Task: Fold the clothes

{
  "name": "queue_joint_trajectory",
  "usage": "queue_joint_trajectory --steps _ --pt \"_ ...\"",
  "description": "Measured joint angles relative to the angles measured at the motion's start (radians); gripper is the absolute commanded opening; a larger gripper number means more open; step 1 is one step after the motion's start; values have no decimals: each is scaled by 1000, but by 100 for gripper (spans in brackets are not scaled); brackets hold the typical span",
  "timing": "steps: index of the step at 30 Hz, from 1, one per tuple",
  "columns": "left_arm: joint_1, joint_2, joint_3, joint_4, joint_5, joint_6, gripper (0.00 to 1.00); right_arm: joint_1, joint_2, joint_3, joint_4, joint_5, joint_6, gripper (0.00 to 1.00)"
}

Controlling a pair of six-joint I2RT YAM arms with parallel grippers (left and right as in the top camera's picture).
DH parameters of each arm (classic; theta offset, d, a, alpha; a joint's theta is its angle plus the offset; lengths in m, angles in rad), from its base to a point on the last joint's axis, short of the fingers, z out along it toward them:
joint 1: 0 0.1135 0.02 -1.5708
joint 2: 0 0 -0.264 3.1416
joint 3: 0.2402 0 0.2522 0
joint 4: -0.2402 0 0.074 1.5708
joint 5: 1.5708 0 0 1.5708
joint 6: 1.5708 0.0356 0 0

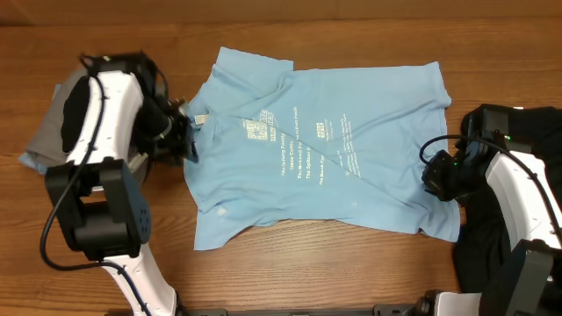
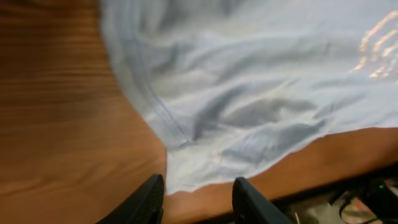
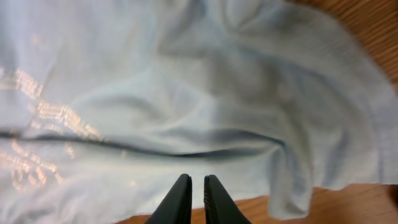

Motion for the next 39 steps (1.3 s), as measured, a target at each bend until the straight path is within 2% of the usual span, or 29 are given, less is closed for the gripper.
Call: queue_joint_trajectory --steps 3,7,11,14,17,20,22,24,26,27,29,32,35,39 --pt "-24 1 -165 161 11 -16 4 0 0 0 -6 -35 -27 13" --pt "-38 3 -326 399 16 -29 4 0 0 1 7 -53 -43 15" --pt "-34 -28 -390 572 41 -44 4 0 0 1 27 -59 -49 15" --pt "-32 -39 -409 731 50 -79 5 0 0 1 39 -63 -52 15" --pt "-18 -27 -408 962 79 -156 6 0 0 0 46 -63 -52 15" --pt "4 -14 -372 1042 142 -216 8 0 0 1 45 -63 -52 15" --pt "14 -10 -301 1000 177 -242 9 0 0 0 46 -63 -52 15" --pt "21 -10 -193 895 203 -241 10 0 0 0 45 -63 -52 17" --pt "21 -8 -108 726 214 -219 10 0 0 1 45 -63 -51 19" --pt "21 -8 -41 568 221 -194 11 0 0 0 44 -63 -52 19" --pt "19 -8 29 370 227 -143 14 0 0 1 42 -63 -52 19" --pt "12 -10 45 182 201 -93 14 0 0 0 37 -63 -52 19" --pt "-10 -10 -12 138 154 -71 15 0 -1 0 33 -64 -52 19" --pt "-43 -10 -205 224 127 -76 13 0 -1 1 22 -64 -52 19"
